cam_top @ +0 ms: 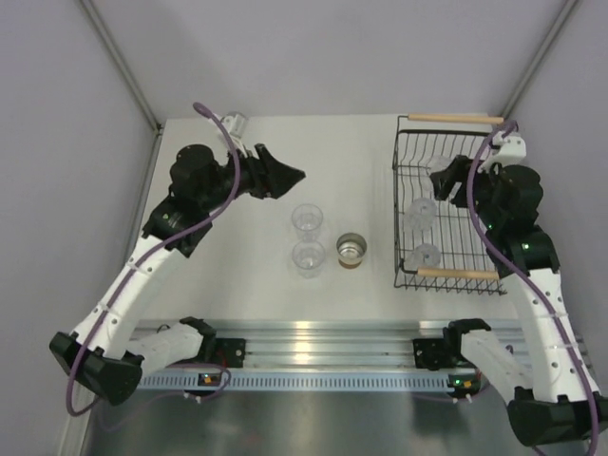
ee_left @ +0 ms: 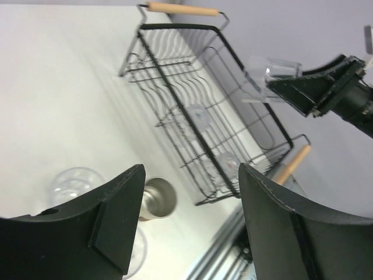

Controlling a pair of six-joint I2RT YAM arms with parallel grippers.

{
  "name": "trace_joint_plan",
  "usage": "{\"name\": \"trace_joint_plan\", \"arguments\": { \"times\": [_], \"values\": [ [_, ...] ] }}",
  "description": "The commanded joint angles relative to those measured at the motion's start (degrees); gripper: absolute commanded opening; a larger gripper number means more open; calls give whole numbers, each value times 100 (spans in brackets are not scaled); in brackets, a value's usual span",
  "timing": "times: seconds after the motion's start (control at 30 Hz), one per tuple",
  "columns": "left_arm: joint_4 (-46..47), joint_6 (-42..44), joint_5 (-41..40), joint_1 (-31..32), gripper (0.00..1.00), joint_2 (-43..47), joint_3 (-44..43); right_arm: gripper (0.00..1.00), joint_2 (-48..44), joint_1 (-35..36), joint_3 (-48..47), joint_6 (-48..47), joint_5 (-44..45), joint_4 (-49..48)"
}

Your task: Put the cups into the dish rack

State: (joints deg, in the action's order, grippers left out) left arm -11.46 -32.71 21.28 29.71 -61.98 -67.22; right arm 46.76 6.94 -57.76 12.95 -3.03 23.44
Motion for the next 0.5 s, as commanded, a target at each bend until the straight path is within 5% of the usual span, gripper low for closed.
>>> {"name": "trace_joint_plan", "arguments": {
  "times": [0.0, 0.2, 0.47],
  "values": [
    [-884, 564, 526, -536, 70, 89, -186, 0, 78, -280, -139, -82, 444, 169],
    [-1024, 880, 930, -1221, 70, -42, -177, 0, 763, -1746, -87, 251, -365, 319],
    [-1042, 1188, 834, -1530, 71, -157, -125, 0, 1501, -1995, 413, 278, -41, 345]
  ]
}}
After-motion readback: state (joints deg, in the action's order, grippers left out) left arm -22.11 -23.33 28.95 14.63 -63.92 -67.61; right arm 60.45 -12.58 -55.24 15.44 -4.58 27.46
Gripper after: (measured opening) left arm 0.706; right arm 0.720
